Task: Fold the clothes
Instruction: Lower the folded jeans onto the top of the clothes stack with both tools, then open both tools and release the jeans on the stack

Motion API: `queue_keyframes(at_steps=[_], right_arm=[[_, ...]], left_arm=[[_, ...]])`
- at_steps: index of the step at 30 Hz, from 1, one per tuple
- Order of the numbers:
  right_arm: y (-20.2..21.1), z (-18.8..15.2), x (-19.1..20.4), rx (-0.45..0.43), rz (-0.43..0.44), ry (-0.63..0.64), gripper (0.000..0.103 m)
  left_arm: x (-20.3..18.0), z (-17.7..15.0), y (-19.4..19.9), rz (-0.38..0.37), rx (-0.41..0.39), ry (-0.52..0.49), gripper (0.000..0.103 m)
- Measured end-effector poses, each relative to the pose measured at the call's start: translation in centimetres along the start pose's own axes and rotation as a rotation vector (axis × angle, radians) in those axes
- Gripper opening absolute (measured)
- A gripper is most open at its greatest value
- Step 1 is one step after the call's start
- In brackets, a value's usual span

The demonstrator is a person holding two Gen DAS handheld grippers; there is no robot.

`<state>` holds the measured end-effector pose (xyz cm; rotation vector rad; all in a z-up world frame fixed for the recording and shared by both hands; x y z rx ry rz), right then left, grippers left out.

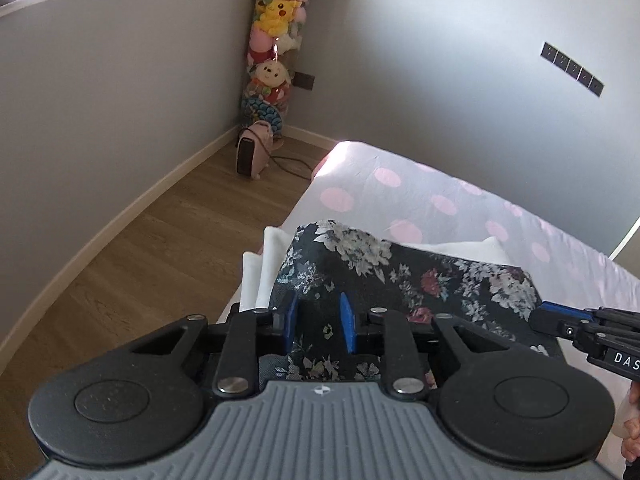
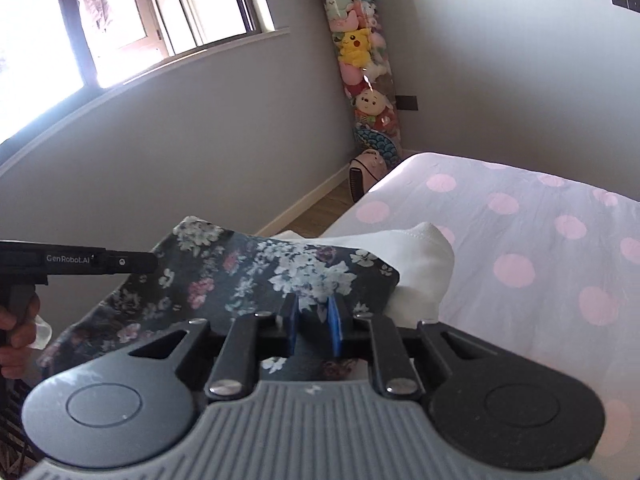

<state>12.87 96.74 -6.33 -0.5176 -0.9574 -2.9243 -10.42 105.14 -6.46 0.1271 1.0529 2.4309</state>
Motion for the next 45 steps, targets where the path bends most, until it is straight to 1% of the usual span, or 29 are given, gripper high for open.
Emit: queue_keyframes(at_steps=[1, 2, 5, 8, 10, 12, 14, 16, 17, 19, 20, 22, 23, 24, 26, 27, 29, 31, 32, 36, 39, 42, 43, 44, 45], right_arm=[[-0.5, -0.2, -0.4, -0.001, -0.011, -0.001, 0.012], [-0.9, -0.3, -0.8, 0.005, -0.021, 0.001, 0.004], [-2.2, -0.9, -1.4, 0.026, -0.026, 0.012, 0.001], [-3.2, -0.9, -1.3, 0.03, -0.058, 0.048, 0.001], [-3.6, -0.8, -1.0, 0.033, -0.083, 0.068, 0.001], [-3.3, -0.5, -0.9, 0.042, -0.085, 0.069, 0.001], [-2.3, 0.1, -0.8, 0.025, -0.069, 0.075, 0.002], [-0.5, 0.8, -0.6, -0.018, -0.034, 0.077, 0.01], [0.6, 1.0, -0.3, -0.038, -0.016, 0.082, 0.009], [2.9, 0.8, 0.8, -0.047, -0.007, 0.131, 0.01], [4.0, 0.5, 1.4, -0.052, 0.0, 0.155, 0.01], [6.3, -1.0, 2.7, -0.066, 0.031, 0.201, 0.01], [7.4, -1.8, 3.3, -0.073, 0.047, 0.224, 0.01], [8.4, -2.6, 3.9, -0.082, 0.061, 0.243, 0.009], [9.7, -4.8, 4.7, -0.115, 0.075, 0.251, 0.012], [10.1, -5.9, 5.1, -0.128, 0.079, 0.248, 0.011], [9.8, -7.9, 5.4, -0.113, 0.069, 0.215, 0.011], [9.2, -9.5, 5.1, -0.1, 0.043, 0.208, 0.011], [8.8, -10.1, 4.9, -0.097, 0.036, 0.217, 0.011], [7.5, -11.0, 3.6, -0.094, 0.051, 0.164, 0.011], [7.7, -10.9, 3.4, -0.129, 0.05, 0.149, 0.011], [9.8, -10.6, 3.3, -0.181, 0.06, 0.094, 0.016], [10.8, -10.6, 3.4, -0.201, 0.063, 0.085, 0.019], [11.9, -10.7, 3.6, -0.222, 0.063, 0.087, 0.03], [12.9, -10.9, 3.7, -0.243, 0.063, 0.089, 0.036]], left_arm=[[0.0, -0.3, -0.7, 0.011, 0.019, -0.004, 0.025], [0.0, -0.6, -1.4, 0.02, 0.04, -0.001, 0.025], [0.6, -1.3, -3.1, 0.029, 0.101, 0.035, 0.025], [0.8, -1.4, -3.8, 0.05, 0.114, 0.044, 0.027], [0.4, -1.2, -3.6, 0.08, 0.116, 0.023, 0.027], [0.0, -0.6, -2.5, 0.099, 0.103, -0.008, 0.027], [-0.1, 0.1, -0.5, 0.087, 0.061, -0.038, 0.027], [0.2, 0.8, 1.7, 0.069, 0.025, -0.05, 0.027], [0.4, 1.0, 2.9, 0.063, 0.009, -0.06, 0.027], [0.7, 1.0, 5.5, 0.049, -0.011, -0.077, 0.026], [0.8, 0.6, 6.6, 0.033, -0.013, -0.092, 0.023], [0.8, -0.7, 8.7, 0.019, -0.014, -0.124, 0.022], [0.9, -1.6, 9.4, 0.021, -0.012, -0.142, 0.018], [0.9, -2.5, 10.2, 0.023, -0.011, -0.16, 0.017], [1.2, -4.3, 10.8, 0.022, -0.008, -0.169, 0.014], [1.4, -5.3, 10.9, 0.021, -0.006, -0.166, 0.014], [1.6, -7.0, 10.3, 0.009, 0.006, -0.177, 0.014], [1.7, -8.5, 9.3, 0.026, 0.015, -0.18, 0.013], [1.8, -9.0, 8.8, 0.032, 0.015, -0.162, 0.012], [2.1, -9.6, 7.6, 0.055, -0.002, -0.12, 0.012], [1.6, -9.3, 8.4, 0.074, -0.037, -0.099, 0.012], [0.4, -9.8, 10.6, 0.073, -0.116, -0.063, 0.013], [-0.3, -10.2, 11.4, 0.078, -0.137, -0.063, 0.013], [-1.0, -10.5, 12.3, 0.083, -0.158, -0.063, 0.013], [-1.8, -11.0, 13.1, 0.089, -0.18, -0.064, 0.014]])
Point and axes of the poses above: each gripper's, at about its wrist camera, not at the fingertips, and y roughly against the way its jaws point, x to its left, z to its top, the point moved 5 cm from there along -y, roughly the way its jaws point, and after that the axes turned 5 degrees about -y, right-handed, at the moved point
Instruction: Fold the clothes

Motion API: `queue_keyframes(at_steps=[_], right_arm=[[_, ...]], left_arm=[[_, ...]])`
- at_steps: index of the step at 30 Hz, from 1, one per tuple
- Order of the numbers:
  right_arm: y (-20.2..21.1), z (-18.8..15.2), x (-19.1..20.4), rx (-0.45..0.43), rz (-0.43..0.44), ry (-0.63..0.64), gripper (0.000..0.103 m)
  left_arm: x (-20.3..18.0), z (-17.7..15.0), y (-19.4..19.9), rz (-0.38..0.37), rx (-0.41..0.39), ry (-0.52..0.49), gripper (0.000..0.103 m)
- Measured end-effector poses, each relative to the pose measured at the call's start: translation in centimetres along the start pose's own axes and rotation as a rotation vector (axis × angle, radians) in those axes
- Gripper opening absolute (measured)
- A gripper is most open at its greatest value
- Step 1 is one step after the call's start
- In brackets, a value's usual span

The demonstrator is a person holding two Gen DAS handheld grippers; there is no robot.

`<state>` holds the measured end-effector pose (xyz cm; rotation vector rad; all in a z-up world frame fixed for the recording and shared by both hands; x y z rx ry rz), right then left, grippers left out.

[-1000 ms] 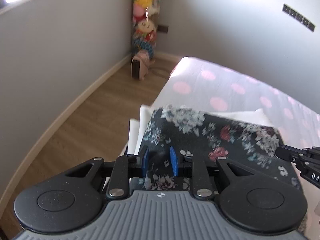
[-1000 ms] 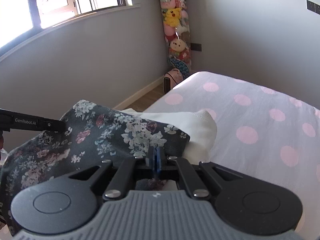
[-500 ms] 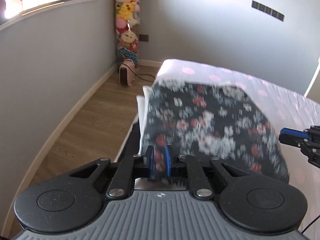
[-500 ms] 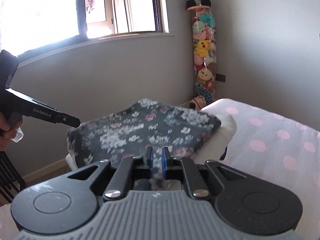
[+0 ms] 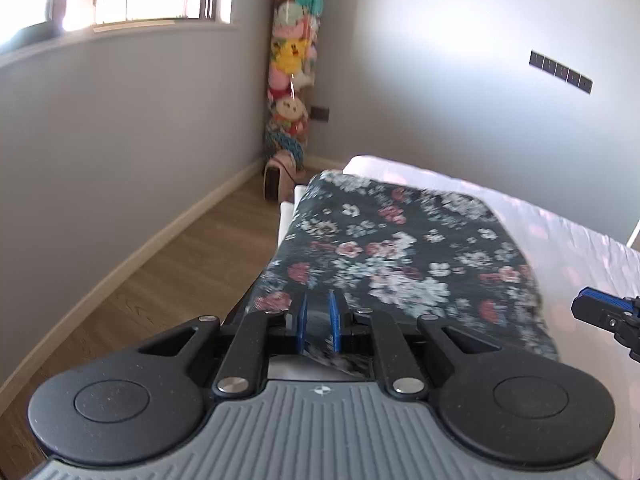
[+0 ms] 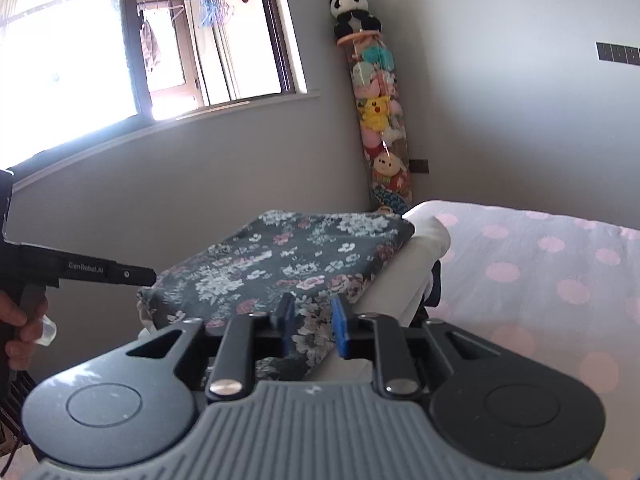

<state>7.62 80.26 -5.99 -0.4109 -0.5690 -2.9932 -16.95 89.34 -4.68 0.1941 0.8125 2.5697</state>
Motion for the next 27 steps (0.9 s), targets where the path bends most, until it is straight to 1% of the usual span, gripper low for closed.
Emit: queue_keyframes(at_steps=[1, 3, 4, 5, 6, 7, 8, 9, 10, 12, 13, 14, 16, 18, 20, 21, 24, 27], right_arm=[[1.0, 0.1, 0.2, -0.019, 0.0, 0.002, 0.041], [2.7, 0.1, 0.7, -0.047, 0.001, -0.002, 0.043], [3.5, 0.1, 1.0, -0.055, -0.002, 0.001, 0.045], [4.2, 0.0, 1.3, -0.064, -0.008, 0.006, 0.046], [4.9, -0.2, 1.5, -0.074, -0.023, 0.017, 0.049], [5.5, -0.5, 1.7, -0.082, -0.029, 0.027, 0.061], [6.0, -0.7, 1.8, -0.089, -0.035, 0.037, 0.069], [6.5, -1.0, 1.9, -0.097, -0.04, 0.047, 0.071], [7.1, -1.2, 2.0, -0.105, -0.046, 0.056, 0.073], [8.0, -1.8, 2.2, -0.107, -0.046, 0.064, 0.074], [8.5, -2.2, 2.1, -0.108, -0.044, 0.062, 0.076], [8.9, -2.6, 2.0, -0.111, -0.043, 0.052, 0.081], [9.6, -3.7, 1.8, -0.109, -0.048, 0.048, 0.084], [10.1, -4.9, 1.6, -0.107, -0.063, 0.056, 0.084], [10.5, -6.2, 1.6, -0.109, -0.097, 0.077, 0.084], [10.7, -7.0, 1.5, -0.106, -0.1, 0.072, 0.085], [11.1, -8.6, 1.3, -0.078, -0.108, 0.058, 0.085], [11.5, -9.7, 1.2, -0.054, -0.123, 0.073, 0.085]], left_arm=[[-0.9, -0.3, 1.0, 0.01, -0.022, -0.005, 0.015], [-2.9, -0.9, 3.0, 0.034, -0.069, -0.019, 0.024], [-3.9, -1.2, 3.9, 0.059, -0.094, -0.031, 0.026], [-4.8, -1.6, 4.7, 0.083, -0.116, -0.036, 0.033], [-5.6, -1.9, 5.4, 0.1, -0.131, -0.032, 0.043], [-6.4, -2.2, 6.1, 0.108, -0.142, -0.022, 0.05], [-7.1, -2.6, 6.7, 0.114, -0.153, -0.015, 0.066], [-7.8, -2.9, 7.2, 0.117, -0.162, -0.014, 0.072], [-8.6, -3.2, 7.7, 0.122, -0.169, -0.015, 0.074], [-9.7, -4.1, 8.0, 0.146, -0.161, -0.022, 0.078], [-10.2, -4.5, 8.2, 0.155, -0.154, -0.024, 0.083], [-10.6, -5.1, 8.2, 0.16, -0.145, -0.021, 0.089], [-11.5, -6.3, 8.4, 0.168, -0.128, -0.014, 0.09], [-12.2, -7.6, 8.7, 0.178, -0.121, -0.003, 0.09], [-12.6, -8.9, 9.0, 0.202, -0.116, 0.001, 0.091], [-12.9, -9.5, 9.2, 0.214, -0.114, 0.004, 0.091], [-13.6, -11.2, 9.9, 0.262, -0.102, -0.017, 0.092], [-13.9, -12.8, 10.6, 0.287, -0.094, -0.004, 0.092]])
Point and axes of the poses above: each gripper's, at about its wrist camera, not at the fingertips, and y roughly against the way its jaws point, x to its left, z to its top, the point moved 5 cm from there along -y, roughly the way its jaws point, and after that the axes turned 5 degrees about -y, right-handed, at the moved point
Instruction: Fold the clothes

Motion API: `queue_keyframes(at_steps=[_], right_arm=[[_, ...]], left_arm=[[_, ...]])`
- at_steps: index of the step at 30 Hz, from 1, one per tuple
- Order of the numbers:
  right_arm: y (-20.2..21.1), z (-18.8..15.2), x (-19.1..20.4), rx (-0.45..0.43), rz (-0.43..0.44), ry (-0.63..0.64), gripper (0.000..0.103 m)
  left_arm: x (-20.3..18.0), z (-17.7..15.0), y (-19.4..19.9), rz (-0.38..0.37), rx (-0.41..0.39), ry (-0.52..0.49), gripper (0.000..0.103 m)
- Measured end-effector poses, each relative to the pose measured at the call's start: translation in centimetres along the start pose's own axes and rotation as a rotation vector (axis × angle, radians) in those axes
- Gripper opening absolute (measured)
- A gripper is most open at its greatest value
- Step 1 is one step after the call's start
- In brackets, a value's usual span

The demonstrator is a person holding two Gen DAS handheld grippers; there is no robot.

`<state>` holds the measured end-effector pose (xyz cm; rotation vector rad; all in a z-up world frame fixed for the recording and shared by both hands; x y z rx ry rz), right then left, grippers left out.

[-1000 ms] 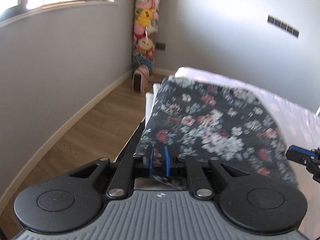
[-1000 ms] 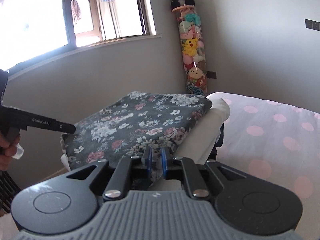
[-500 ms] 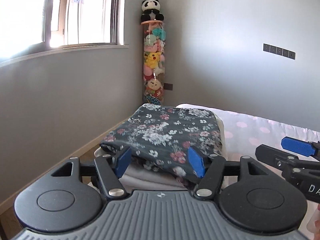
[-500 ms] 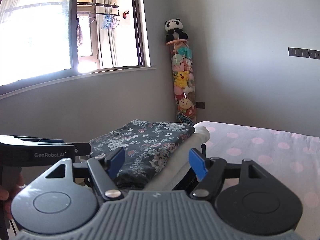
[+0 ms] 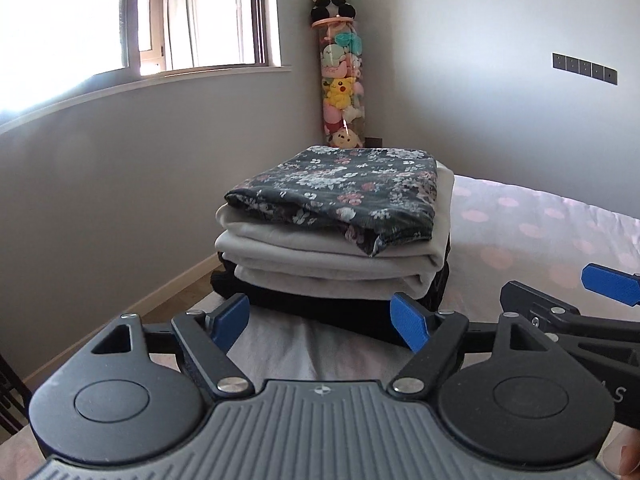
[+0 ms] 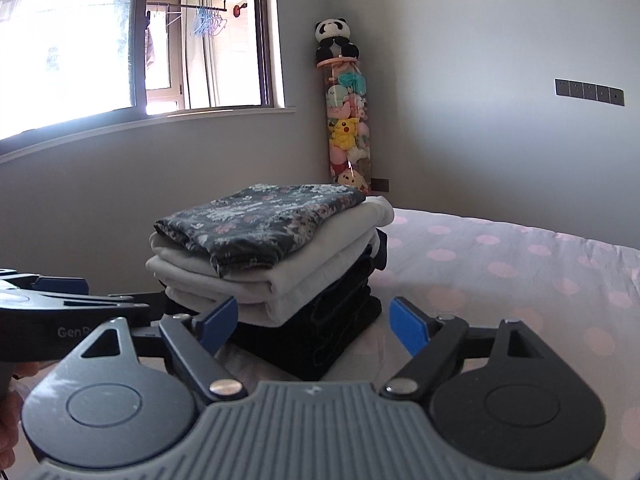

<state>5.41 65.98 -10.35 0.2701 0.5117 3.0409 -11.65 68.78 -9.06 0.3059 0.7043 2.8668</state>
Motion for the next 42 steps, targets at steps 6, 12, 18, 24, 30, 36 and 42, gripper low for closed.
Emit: queue_keyframes(at_steps=[6, 12, 18, 24, 30, 36, 42], right_arm=[[1.0, -1.6, 0.2, 0.046, 0.019, 0.027, 0.085], [2.1, -2.3, 0.3, 0.063, 0.027, 0.056, 0.085], [2.3, -3.0, 0.1, 0.079, 0.033, 0.062, 0.085], [2.3, -3.7, -0.2, 0.097, 0.03, 0.052, 0.085], [2.5, -4.0, -0.3, 0.102, 0.02, 0.051, 0.085], [2.7, -4.1, -0.4, 0.104, 0.023, 0.053, 0.085], [3.0, -4.2, -0.3, 0.105, 0.03, 0.051, 0.084]], left_arm=[[0.0, -2.2, 1.4, 0.022, -0.002, 0.027, 0.092], [-0.1, -3.2, 1.9, 0.019, 0.014, 0.075, 0.092], [-0.5, -3.8, 1.8, 0.041, 0.033, 0.069, 0.092], [-0.8, -4.3, 1.8, 0.056, 0.046, 0.069, 0.09], [-1.0, -4.6, 1.9, 0.06, 0.054, 0.079, 0.089], [-0.9, -5.0, 2.1, 0.05, 0.064, 0.104, 0.088], [-0.9, -5.1, 2.5, 0.054, 0.067, 0.103, 0.085]])
Point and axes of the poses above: each gripper's, at about its wrist camera, not at the fingertips, and y roughly against the way its jaws point, x to its left, z to its top, the point moved 5 cm from there along -y, roughly the way its jaws point, and after that the axes turned 5 degrees about -y, right-handed, at the moved point
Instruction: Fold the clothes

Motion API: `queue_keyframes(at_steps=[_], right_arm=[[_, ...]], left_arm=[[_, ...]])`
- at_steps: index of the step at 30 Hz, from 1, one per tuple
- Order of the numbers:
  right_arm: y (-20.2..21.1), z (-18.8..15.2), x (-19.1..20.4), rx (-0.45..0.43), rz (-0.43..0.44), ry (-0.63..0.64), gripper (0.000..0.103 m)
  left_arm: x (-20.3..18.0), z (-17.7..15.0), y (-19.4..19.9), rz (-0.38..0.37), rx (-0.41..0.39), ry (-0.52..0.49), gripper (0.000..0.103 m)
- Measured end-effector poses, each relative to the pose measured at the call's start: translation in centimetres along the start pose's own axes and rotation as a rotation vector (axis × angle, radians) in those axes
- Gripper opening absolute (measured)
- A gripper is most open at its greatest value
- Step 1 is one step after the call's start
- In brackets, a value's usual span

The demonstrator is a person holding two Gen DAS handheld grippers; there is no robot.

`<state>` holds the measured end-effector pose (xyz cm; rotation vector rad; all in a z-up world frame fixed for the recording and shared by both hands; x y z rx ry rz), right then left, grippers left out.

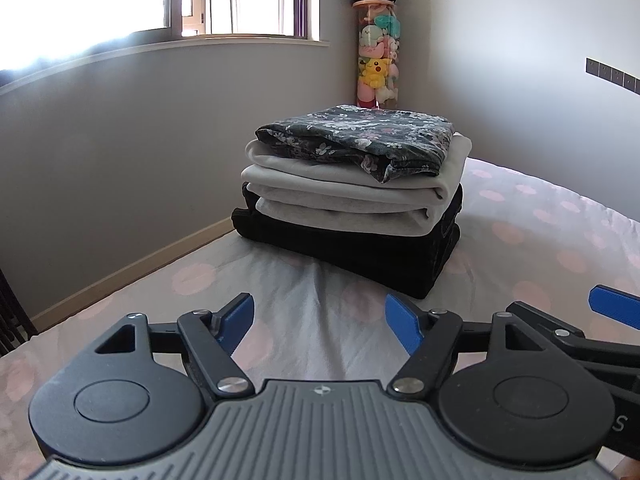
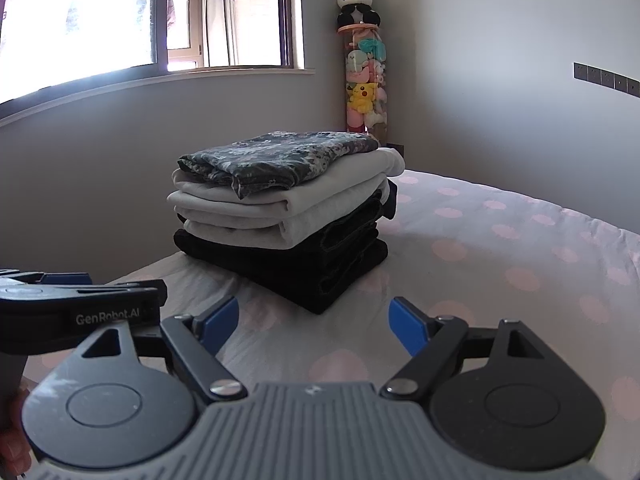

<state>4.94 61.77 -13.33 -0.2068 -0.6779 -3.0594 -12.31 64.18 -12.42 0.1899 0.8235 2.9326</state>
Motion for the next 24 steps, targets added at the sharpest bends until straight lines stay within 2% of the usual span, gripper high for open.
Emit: queue_keyframes(at_steps=[24], right_arm=[[-0.14, -0.28, 0.1, 0.011, 0.003, -0.001, 0.084]], left_arm=[[-0.02, -0.38, -0.07, -0.006, 0.006, 0.006, 0.081]])
Point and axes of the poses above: each gripper's, at about its wrist camera, not at the fingertips, and y roughly against the way its jaws point, x to its left, z to its top, the point moved 5 cm from there along -y, roughly the way its jaws point, and after that the axes turned 5 degrees about -y, right-handed, at the moved point
